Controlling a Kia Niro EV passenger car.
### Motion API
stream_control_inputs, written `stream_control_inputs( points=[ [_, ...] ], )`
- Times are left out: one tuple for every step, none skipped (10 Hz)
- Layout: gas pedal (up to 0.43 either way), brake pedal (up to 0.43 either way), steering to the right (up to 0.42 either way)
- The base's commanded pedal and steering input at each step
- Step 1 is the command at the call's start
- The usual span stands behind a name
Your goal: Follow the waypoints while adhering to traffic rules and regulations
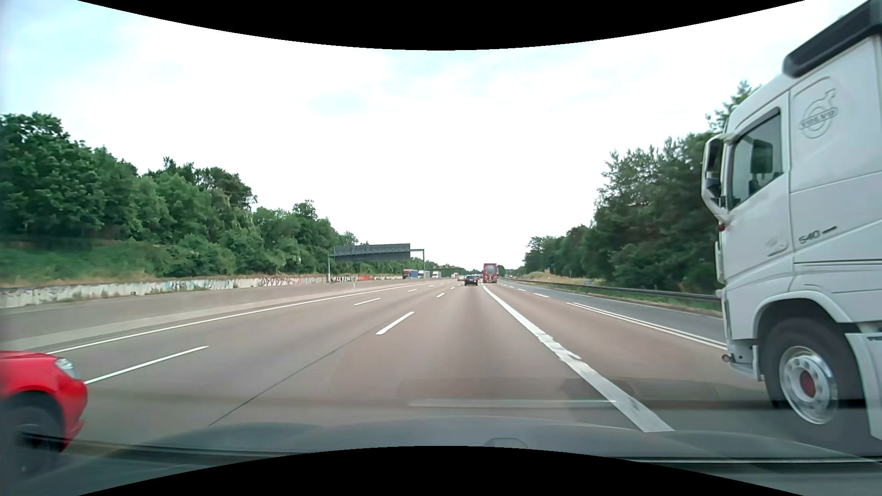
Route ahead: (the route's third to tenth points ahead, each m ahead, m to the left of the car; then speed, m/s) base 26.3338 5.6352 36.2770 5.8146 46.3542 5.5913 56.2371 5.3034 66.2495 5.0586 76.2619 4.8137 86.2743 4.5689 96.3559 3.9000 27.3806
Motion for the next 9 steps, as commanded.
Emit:
stream_control_inputs(
  points=[
    [0.157, 0.0, -0.002],
    [0.157, 0.0, -0.003],
    [0.157, 0.0, -0.003],
    [0.157, 0.0, -0.003],
    [0.157, 0.0, -0.002],
    [0.157, 0.0, -0.002],
    [0.157, 0.0, -0.002],
    [0.157, 0.0, -0.002],
    [0.157, 0.0, -0.002]
  ],
)
